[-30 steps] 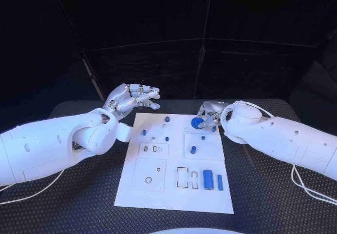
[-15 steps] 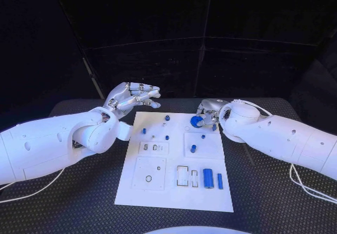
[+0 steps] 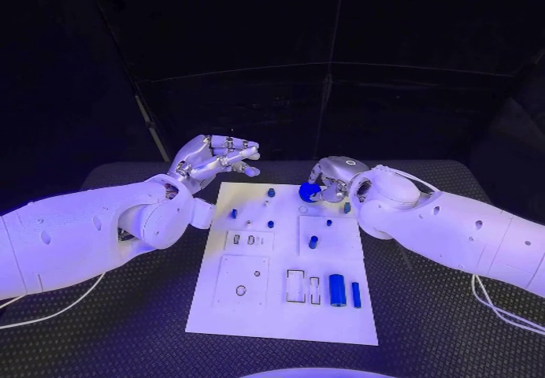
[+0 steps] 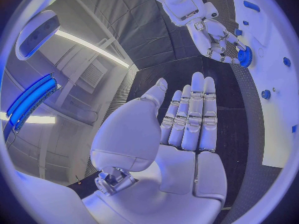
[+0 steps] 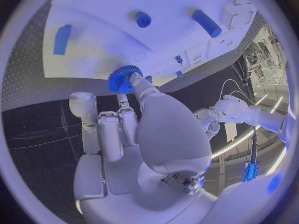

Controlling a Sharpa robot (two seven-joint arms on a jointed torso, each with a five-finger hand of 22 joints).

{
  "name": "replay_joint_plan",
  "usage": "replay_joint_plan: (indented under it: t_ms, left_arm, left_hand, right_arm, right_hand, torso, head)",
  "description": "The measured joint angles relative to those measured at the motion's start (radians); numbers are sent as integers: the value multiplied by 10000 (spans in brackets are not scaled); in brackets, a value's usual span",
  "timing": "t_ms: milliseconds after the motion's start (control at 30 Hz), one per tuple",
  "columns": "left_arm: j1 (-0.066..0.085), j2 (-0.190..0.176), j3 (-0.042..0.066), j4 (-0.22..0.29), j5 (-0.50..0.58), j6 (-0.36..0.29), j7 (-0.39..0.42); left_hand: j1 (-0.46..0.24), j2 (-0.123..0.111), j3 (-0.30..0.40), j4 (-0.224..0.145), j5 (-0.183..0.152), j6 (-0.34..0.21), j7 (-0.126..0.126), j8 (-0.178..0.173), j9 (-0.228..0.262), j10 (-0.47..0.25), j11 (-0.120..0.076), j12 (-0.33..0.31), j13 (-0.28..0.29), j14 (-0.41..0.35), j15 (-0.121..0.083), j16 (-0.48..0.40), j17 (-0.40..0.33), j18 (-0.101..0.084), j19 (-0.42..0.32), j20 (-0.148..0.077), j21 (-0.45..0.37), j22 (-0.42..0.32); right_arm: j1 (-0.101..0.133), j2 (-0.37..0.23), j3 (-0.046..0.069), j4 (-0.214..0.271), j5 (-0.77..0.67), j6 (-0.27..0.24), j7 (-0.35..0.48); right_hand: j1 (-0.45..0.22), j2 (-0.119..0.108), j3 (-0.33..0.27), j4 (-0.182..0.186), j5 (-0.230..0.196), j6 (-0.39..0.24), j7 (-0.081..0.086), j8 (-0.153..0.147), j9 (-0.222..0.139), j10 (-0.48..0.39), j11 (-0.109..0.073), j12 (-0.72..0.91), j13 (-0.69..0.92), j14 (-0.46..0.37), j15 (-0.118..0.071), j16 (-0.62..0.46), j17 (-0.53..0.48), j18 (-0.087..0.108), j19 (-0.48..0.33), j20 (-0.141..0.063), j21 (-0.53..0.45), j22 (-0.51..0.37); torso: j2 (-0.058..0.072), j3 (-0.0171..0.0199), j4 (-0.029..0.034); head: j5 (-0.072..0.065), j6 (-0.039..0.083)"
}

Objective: Assemble the parts on the task board

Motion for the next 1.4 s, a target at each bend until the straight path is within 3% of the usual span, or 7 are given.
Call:
replay_joint_plan:
  t_ms: [267, 833, 900, 967, 1067, 1400]
  left_arm:
    - [0, -3, 0, -7, 0, 6, -4]
    - [8, 10, -1, 2, 0, 7, -17]
    - [9, 13, -1, -1, 0, 7, -19]
    - [10, 15, -1, -5, 0, 7, -22]
    - [19, 26, -1, -6, 0, 7, -25]
    - [26, 40, -1, -11, 0, 7, -32]
  left_hand:
    - [0, 0, 0, 0, 0, 0, 0, 0, 0, 0, 0, 0, 0, 0, 0, 0, 0, 0, -26, 26, 0, 1]
    - [0, -1, 0, 0, 0, 0, 0, 0, 0, 0, 0, 0, 0, 0, 0, 0, -1, 1, -33, 33, 0, -7]
    - [0, -1, 0, 0, 0, 0, 0, 0, 0, 0, 0, 0, 0, 0, 0, 0, -1, 1, -33, 34, 0, -7]
    - [1, 0, 0, 0, 0, 0, 0, 0, 0, 0, 0, 0, 0, 0, 0, 0, -1, 0, -33, 34, 0, -6]
    - [1, -1, 0, 0, 0, 0, 0, 0, 1, 0, 0, 0, 0, 0, 0, 0, -1, 0, -33, 34, 0, -6]
    - [0, 0, 0, 0, 0, 0, 0, 0, 1, 0, 0, 0, 0, 0, 0, 0, -3, 1, -33, 33, 0, -5]
  right_arm:
    - [6, 566, 0, 124, -324, -349, -4]
    - [4, 1856, -10, -597, -602, -417, 148]
    - [10, 1935, -86, -674, -611, -413, 169]
    - [12, 1985, -240, -749, -617, -399, 196]
    - [-2, 2043, -347, -883, -624, -363, 223]
    - [2, 2263, -440, -1197, -638, -239, 290]
  right_hand:
    - [-216, -105, 94, 37, 59, 45, -19, -124, -74, 0, 1, 0, 0, 0, 0, 0, 4, 0, 0, 0, 34, 7]
    - [-269, -160, 121, 65, 59, 44, -19, -202, -108, 0, 1, -3, -1, 0, 0, 0, 6, 0, -1, 1, 34, 42]
    - [-268, -159, 120, 65, 59, 44, -19, -203, -108, -1, 1, -5, -1, 0, 0, -1, 5, 1, -1, 1, 34, 42]
    - [-268, -160, 120, 65, 58, 44, -19, -221, -108, -1, 1, -6, 0, 0, 0, -1, 5, 0, -1, 1, 34, 42]
    - [-268, -160, 130, 76, 58, 43, -19, -238, -108, -1, 1, -7, 0, 0, 0, 0, 5, 0, -1, 1, 34, 41]
    - [-420, -213, 221, 86, 57, -34, -12, -399, -124, -1, 1, -7, -1, 0, 0, -1, 4, 0, -1, 1, 34, 40]
  torso:
    - [16, -1, 26]
    - [35, -2, 23]
    - [37, 0, 17]
    - [37, 5, 6]
    - [35, 10, -5]
    - [17, 15, -6]
  head:
    - [52, 18]
    - [192, -94]
    - [204, -108]
    - [216, -128]
    - [217, -145]
    - [221, -179]
